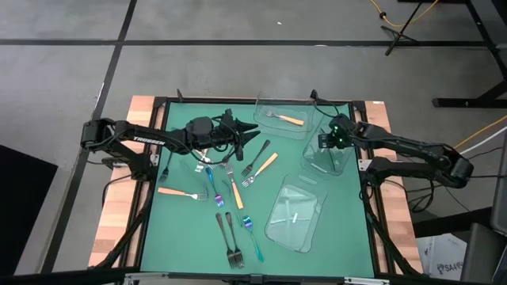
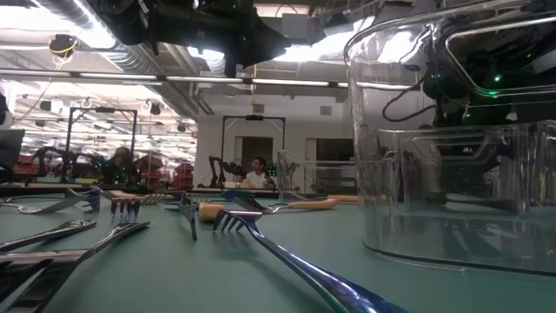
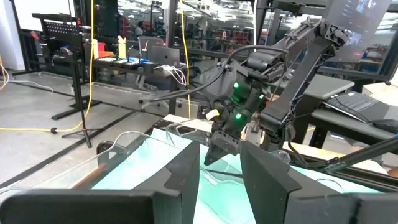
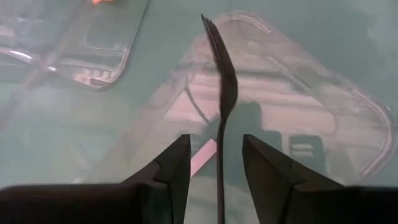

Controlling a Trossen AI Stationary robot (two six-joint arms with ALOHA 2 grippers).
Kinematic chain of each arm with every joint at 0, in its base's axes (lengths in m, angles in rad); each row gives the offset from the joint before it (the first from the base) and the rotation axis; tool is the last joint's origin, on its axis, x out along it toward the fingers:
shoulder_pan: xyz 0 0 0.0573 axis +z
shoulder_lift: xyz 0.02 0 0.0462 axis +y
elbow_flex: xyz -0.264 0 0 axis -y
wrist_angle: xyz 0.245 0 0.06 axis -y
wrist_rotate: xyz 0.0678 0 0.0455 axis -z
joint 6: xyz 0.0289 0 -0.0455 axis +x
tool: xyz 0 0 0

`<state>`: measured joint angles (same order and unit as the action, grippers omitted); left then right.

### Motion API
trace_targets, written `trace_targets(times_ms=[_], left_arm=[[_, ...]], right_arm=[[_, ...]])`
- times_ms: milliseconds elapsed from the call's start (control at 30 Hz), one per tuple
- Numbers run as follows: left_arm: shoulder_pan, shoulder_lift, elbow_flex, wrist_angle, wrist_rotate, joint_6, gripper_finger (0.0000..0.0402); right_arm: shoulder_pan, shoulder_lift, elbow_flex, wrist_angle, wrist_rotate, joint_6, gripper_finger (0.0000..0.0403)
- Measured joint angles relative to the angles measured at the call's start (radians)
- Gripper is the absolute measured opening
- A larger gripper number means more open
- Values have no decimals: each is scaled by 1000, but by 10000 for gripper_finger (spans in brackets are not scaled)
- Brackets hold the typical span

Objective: Sort silverware by color (type)
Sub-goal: Put the orange fork into the top transparent bin

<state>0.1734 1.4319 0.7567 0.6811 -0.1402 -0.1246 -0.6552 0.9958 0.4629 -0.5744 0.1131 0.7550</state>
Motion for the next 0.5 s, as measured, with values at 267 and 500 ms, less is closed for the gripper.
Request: trace_targets(times_ms=[267, 500], left_arm=[[0, 0, 0, 0, 0, 0, 110], [0, 0, 0, -10, 0, 0, 110]], right_arm=[[0, -90, 0, -1, -2, 0, 136], [0, -227, 0, 47, -51, -1, 136]])
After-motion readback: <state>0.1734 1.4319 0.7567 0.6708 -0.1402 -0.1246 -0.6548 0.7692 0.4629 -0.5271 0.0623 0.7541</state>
